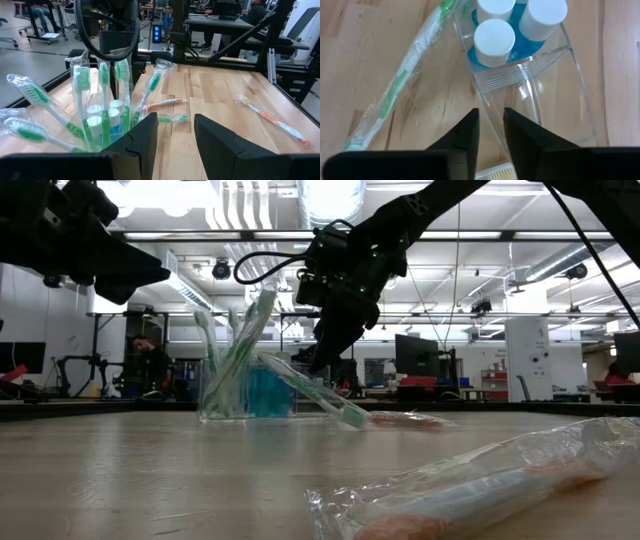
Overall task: Pick & Place toothbrushing station
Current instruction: Move the transparent organizer to the center of the table
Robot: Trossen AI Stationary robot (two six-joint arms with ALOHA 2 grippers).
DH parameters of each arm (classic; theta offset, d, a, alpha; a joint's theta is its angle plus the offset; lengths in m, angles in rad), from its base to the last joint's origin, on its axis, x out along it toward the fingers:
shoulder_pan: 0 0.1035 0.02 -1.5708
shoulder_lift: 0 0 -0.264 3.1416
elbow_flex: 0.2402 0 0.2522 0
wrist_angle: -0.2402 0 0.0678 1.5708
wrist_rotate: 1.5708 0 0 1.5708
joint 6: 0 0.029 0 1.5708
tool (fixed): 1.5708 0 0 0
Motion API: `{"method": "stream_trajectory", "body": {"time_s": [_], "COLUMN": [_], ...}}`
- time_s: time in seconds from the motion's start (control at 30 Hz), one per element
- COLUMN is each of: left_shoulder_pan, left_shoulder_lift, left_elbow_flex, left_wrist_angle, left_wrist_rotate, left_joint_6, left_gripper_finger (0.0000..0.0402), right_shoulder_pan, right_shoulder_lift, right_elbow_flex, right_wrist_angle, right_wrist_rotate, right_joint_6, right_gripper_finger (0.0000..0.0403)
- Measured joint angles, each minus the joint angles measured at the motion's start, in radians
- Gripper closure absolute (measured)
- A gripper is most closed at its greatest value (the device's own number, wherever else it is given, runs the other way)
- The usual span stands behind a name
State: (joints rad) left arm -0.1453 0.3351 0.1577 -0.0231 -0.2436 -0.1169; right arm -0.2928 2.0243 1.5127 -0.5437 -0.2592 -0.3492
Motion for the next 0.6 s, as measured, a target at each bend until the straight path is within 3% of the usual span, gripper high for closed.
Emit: {"method": "stream_trajectory", "body": {"time_s": [0.3, 0.6], "left_shoulder_pan": [0.0, 0.0], "left_shoulder_lift": [0.0, 0.0], "left_elbow_flex": [0.0, 0.0], "left_wrist_angle": [0.0, 0.0], "left_wrist_rotate": [0.0, 0.0], "left_joint_6": [0.0, 0.0], "left_gripper_finger": [0.0266, 0.0266], "right_shoulder_pan": [0.0, 0.0], "right_shoulder_lift": [0.0, -0.004], "right_elbow_flex": [0.0, 0.003], "right_wrist_angle": [-0.03, -0.098], "right_wrist_rotate": [-0.006, -0.004], "right_joint_6": [0.039, 0.077], "right_gripper_finger": [0.0386, 0.0386]}}
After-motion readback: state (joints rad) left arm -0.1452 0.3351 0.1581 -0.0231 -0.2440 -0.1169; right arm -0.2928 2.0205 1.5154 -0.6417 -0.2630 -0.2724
